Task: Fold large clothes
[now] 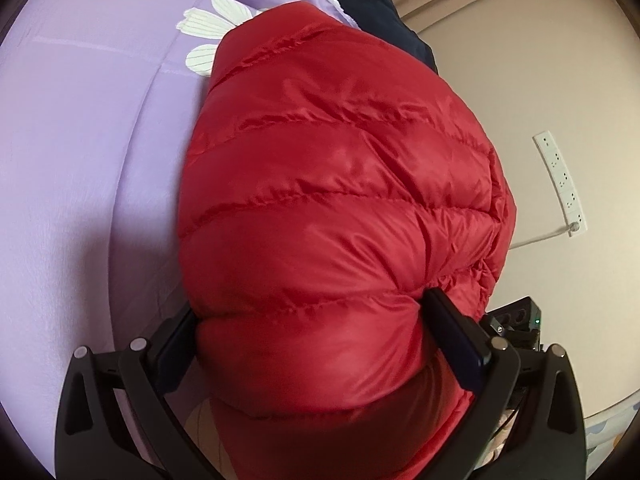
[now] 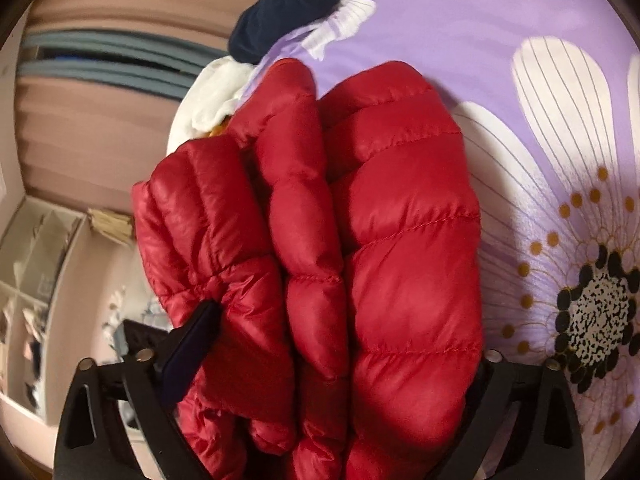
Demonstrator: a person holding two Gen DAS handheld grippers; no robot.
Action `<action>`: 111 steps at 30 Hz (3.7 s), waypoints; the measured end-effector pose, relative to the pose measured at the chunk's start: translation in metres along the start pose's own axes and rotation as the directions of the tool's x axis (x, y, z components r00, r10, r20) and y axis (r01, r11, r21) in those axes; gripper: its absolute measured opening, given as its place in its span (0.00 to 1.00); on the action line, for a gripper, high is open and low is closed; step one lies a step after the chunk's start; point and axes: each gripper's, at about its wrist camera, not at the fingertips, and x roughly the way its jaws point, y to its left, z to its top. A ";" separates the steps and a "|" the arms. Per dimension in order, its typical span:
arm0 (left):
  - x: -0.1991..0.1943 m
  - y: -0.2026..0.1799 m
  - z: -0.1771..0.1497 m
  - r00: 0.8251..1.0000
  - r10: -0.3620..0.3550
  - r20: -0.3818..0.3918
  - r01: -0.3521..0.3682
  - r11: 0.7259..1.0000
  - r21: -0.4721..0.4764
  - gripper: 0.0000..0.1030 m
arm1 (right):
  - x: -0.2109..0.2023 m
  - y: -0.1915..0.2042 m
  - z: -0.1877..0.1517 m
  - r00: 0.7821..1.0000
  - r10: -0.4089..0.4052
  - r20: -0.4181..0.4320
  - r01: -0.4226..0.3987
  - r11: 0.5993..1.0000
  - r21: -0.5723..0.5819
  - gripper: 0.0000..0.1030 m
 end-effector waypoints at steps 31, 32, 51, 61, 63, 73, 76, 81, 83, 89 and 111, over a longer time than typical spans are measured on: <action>-0.037 -0.018 -0.001 0.985 0.080 0.154 -0.100 0.987 0.129 0.85 | 0.010 0.041 -0.002 0.998 0.036 0.041 -0.023 0.961 -0.275 0.58; -0.044 -0.013 0.002 0.982 0.086 0.170 -0.108 0.987 0.122 0.85 | 0.015 0.046 -0.001 0.998 0.043 0.035 -0.032 0.957 -0.287 0.58; -0.112 0.106 0.064 0.926 0.220 0.307 -0.216 0.975 -0.048 0.85 | 0.156 0.121 0.007 0.986 0.103 -0.133 -0.150 0.894 -0.423 0.58; -0.120 0.125 0.060 0.932 0.225 0.285 -0.214 0.974 -0.071 0.86 | 0.159 0.121 0.001 0.989 -0.024 -0.146 -0.036 0.920 -0.391 0.74; -0.127 0.120 0.059 0.922 0.254 0.294 -0.247 0.967 -0.060 0.86 | 0.151 0.125 -0.002 0.991 -0.051 -0.121 -0.003 0.912 -0.411 0.74; -0.144 0.072 0.023 0.839 0.386 0.384 -0.460 0.880 0.121 0.84 | 0.096 0.185 -0.052 0.927 -0.222 0.303 0.373 0.626 -0.685 0.75; -0.138 0.072 0.016 0.844 0.388 0.370 -0.461 0.878 0.129 0.81 | 0.088 0.197 -0.067 0.929 -0.166 0.330 0.362 0.585 -0.726 0.75; -0.122 0.070 0.009 0.839 0.421 0.345 -0.494 0.855 0.157 0.81 | 0.113 0.200 -0.081 0.948 -0.179 0.263 0.317 0.494 -0.809 0.66; -0.115 0.073 0.010 0.837 0.438 0.328 -0.508 0.846 0.166 0.81 | 0.131 0.193 -0.081 0.950 -0.228 0.213 0.301 0.490 -0.818 0.61; -0.106 0.083 0.007 0.831 0.467 0.303 -0.529 0.831 0.169 0.83 | 0.155 0.168 -0.068 0.957 -0.275 0.090 0.244 0.599 -0.763 0.61; -0.206 -0.006 -0.053 0.684 0.557 0.471 -0.681 0.719 0.139 1.00 | 0.053 0.220 -0.100 0.944 -0.262 0.203 0.319 0.555 -0.768 0.99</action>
